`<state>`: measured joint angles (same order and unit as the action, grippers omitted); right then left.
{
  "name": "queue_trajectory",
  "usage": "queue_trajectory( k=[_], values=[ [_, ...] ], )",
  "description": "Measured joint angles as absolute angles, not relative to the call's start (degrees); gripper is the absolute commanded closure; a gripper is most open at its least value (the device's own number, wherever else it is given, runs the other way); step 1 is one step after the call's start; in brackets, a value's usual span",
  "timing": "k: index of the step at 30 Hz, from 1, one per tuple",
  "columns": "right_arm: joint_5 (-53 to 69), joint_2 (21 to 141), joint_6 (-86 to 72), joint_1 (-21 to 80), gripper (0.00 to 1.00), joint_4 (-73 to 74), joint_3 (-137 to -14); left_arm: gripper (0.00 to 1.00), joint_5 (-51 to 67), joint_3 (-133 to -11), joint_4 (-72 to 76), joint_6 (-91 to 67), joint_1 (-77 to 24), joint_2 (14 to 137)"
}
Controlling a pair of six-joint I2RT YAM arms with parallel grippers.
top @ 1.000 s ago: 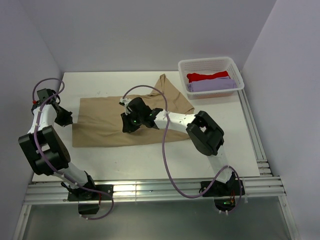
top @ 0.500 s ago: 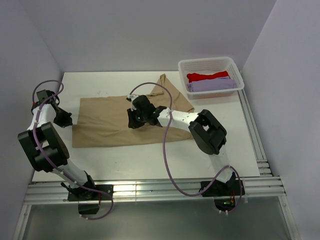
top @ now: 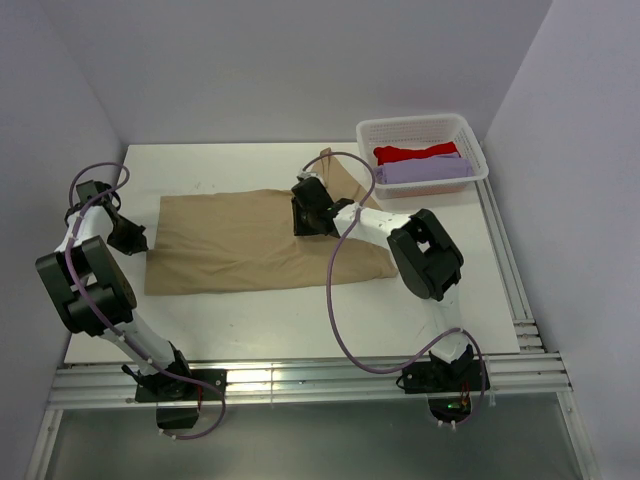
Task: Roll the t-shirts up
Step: Fold the tshirt
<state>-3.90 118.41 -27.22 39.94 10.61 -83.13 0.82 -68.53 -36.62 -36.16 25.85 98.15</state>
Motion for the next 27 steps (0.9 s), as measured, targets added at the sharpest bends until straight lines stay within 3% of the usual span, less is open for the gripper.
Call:
queue_trajectory(
  k=[6, 19, 23, 27],
  values=[
    [-8.12, 119.09, -26.74, 40.51, 0.58, 13.32, -85.86, 1.00, 1.67, -68.53, -36.18, -35.79, 25.87, 98.35],
    [-9.85, 125.62, -25.36, 40.51, 0.60, 15.97, -92.51, 1.00, 2.26, -68.53, -35.70, -35.33, 25.89, 98.37],
    [-10.04, 127.28, -24.91, 40.49, 0.73, 17.04, -94.98, 1.00, 2.26, -68.53, -35.27, -35.29, 25.91, 98.37],
    [-10.07, 127.37, -24.43, 40.45, 0.94, 17.19, -95.61, 1.00, 2.26, -68.53, -34.98, -35.14, 25.91, 98.37]
  ],
)
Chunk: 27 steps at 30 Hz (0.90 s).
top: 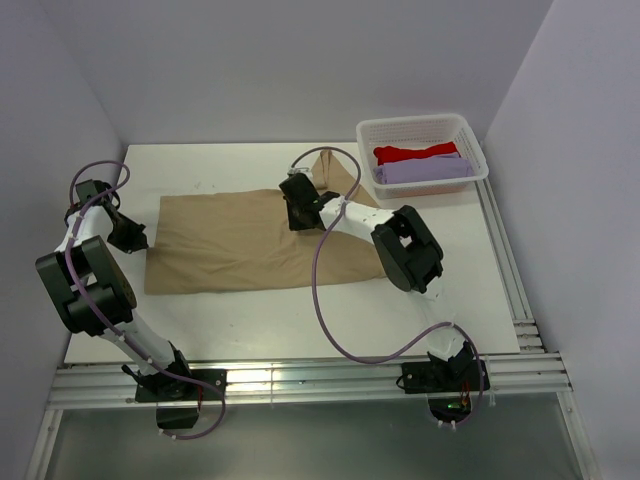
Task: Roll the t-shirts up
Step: Fold the tshirt
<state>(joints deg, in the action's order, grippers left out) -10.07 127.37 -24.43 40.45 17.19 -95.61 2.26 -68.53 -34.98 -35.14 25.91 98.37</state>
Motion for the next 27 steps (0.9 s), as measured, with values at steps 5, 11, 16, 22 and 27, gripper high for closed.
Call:
queue_trajectory(
  k=[5, 11, 16, 22, 27],
  values=[
    [-10.66, 127.37, -24.60, 40.21, 1.00, 17.19, -95.61, 1.00, 2.26, -68.53, -34.96, -35.11, 25.91, 98.37],
    [-11.53, 127.26, -24.58, 39.68, 1.00, 16.75, -95.09, 1.00, 2.24, -68.53, -34.96, -35.14, 25.91, 98.37],
    [-12.53, 126.37, -24.60, 39.57, 1.00, 16.73, -94.98, 1.00, 2.24, -68.53, -34.96, -35.14, 25.91, 98.37],
    [-13.26, 124.66, -24.60, 39.51, 1.00, 16.08, -94.37, 1.00, 2.24, -68.53, -34.94, -35.14, 25.96, 98.37],
    [-12.80, 124.62, -24.71, 39.44, 0.82, 15.97, -94.41, 0.95, 2.24, -68.53, -34.96, -35.14, 25.96, 98.37]
  ],
)
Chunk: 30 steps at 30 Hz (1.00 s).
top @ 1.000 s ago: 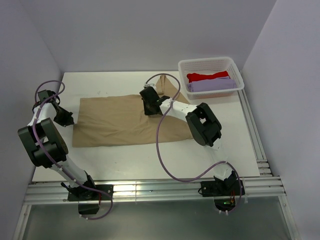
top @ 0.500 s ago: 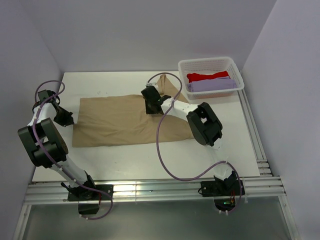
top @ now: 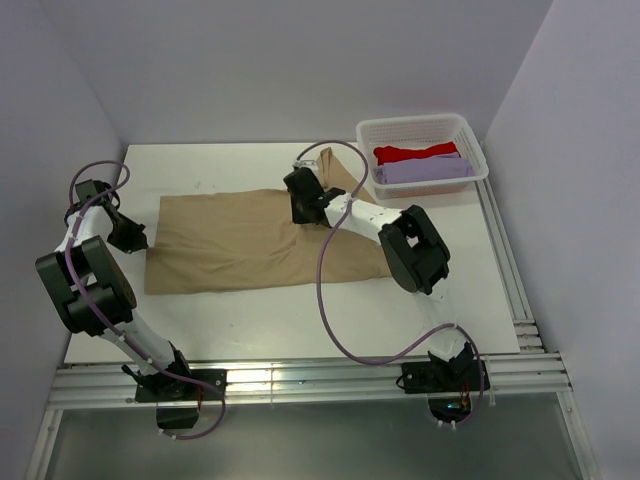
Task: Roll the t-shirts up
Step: Fold the tshirt
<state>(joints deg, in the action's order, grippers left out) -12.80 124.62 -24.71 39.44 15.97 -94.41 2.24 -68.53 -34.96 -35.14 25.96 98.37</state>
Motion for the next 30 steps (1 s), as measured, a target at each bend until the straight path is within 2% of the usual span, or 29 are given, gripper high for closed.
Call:
queue_trajectory(
  k=[1, 2, 4, 5, 6, 8, 12, 20, 26, 29, 30],
  values=[
    [-12.62, 124.62, -24.67, 39.44, 0.77, 15.97, -94.45, 0.92, 2.22, -68.53, -34.96, -35.11, 25.96, 98.37],
    [-12.43, 124.62, -24.67, 39.42, 0.68, 15.92, -94.48, 0.89, 2.22, -68.53, -34.96, -35.11, 25.96, 98.37],
    [-12.21, 124.60, -24.67, 39.42, 0.61, 15.86, -94.45, 0.75, 2.22, -68.53, -34.96, -34.92, 26.00, 98.37],
    [-12.03, 124.60, -24.62, 39.42, 0.60, 15.79, -94.45, 0.69, 2.24, -68.53, -34.94, -34.92, 26.06, 98.37],
    [-11.90, 124.60, -24.60, 39.40, 0.60, 15.57, -94.39, 0.58, 2.26, -68.53, -34.94, -34.89, 26.15, 98.37],
    [-11.44, 124.14, -24.58, 39.31, 0.59, 14.48, -93.47, 0.52, 2.26, -68.53, -34.94, -34.85, 26.41, 98.35],
    [-9.87, 120.60, -24.71, 38.50, 0.59, 13.04, -88.84, 0.33, 2.26, -68.53, -34.96, -34.92, 27.09, 97.71],
    [-6.76, 112.07, -27.27, 32.73, 0.59, 11.53, -84.90, 0.20, 3.49, -70.39, -34.79, -35.16, 27.73, 93.49],
    [-3.38, 111.79, -29.54, 28.69, 0.61, 12.10, -87.29, 0.26, 7.81, -78.78, -33.98, -37.54, 27.27, 96.25],
    [-2.72, 112.57, -30.55, 27.44, 0.70, 13.02, -90.72, 0.30, 9.69, -86.54, -33.30, -38.87, 26.59, 101.93],
    [-2.57, 112.77, -30.92, 27.11, 0.76, 13.02, -91.88, 0.30, 10.07, -89.41, -33.15, -39.11, 26.30, 104.25]
  ],
)
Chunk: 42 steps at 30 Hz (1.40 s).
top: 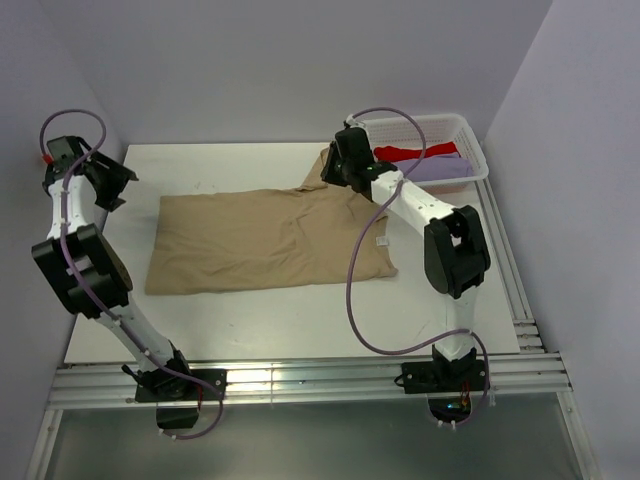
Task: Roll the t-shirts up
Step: Fold the tshirt
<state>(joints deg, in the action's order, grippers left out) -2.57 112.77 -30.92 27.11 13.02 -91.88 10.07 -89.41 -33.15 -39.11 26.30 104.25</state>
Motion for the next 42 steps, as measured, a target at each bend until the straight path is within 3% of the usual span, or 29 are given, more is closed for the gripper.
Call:
queue_trajectory(
  k=[4, 10, 20, 24, 33, 39, 42],
  values=[
    [-2.85, 112.86, -32.97, 26.57, 0.74, 12.29, -93.67, 0.33, 10.66, -97.54, -33.06, -39.46, 24.49, 113.23],
    [-3.53, 117.21, -35.55, 26.13, 0.66, 11.11, -97.67, 0.44, 13.15, -99.13, -32.82, -40.14, 22.26, 122.06],
    [-4.75, 126.15, -35.77, 25.23, 0.62, 9.98, -105.12, 0.46, 12.16, -100.33, -33.30, -40.07, 20.21, 125.58],
    [-4.86, 126.98, -36.10, 24.62, 0.52, 6.79, -104.01, 0.46, 12.12, -102.59, -32.99, -40.14, 20.23, 126.91],
    [0.62, 133.40, -42.02, 22.68, 0.55, 4.62, -110.96, 0.52, 11.60, -106.98, -34.09, -40.10, 21.47, 130.32],
    [5.32, 140.51, -48.84, 19.05, 0.34, 5.82, -117.40, 0.52, 11.60, -107.37, -33.54, -39.81, 22.39, 131.13],
    [5.72, 141.36, -50.28, 18.11, 0.31, 6.24, -118.43, 0.53, 11.62, -107.31, -33.30, -39.68, 22.41, 131.92]
  ],
)
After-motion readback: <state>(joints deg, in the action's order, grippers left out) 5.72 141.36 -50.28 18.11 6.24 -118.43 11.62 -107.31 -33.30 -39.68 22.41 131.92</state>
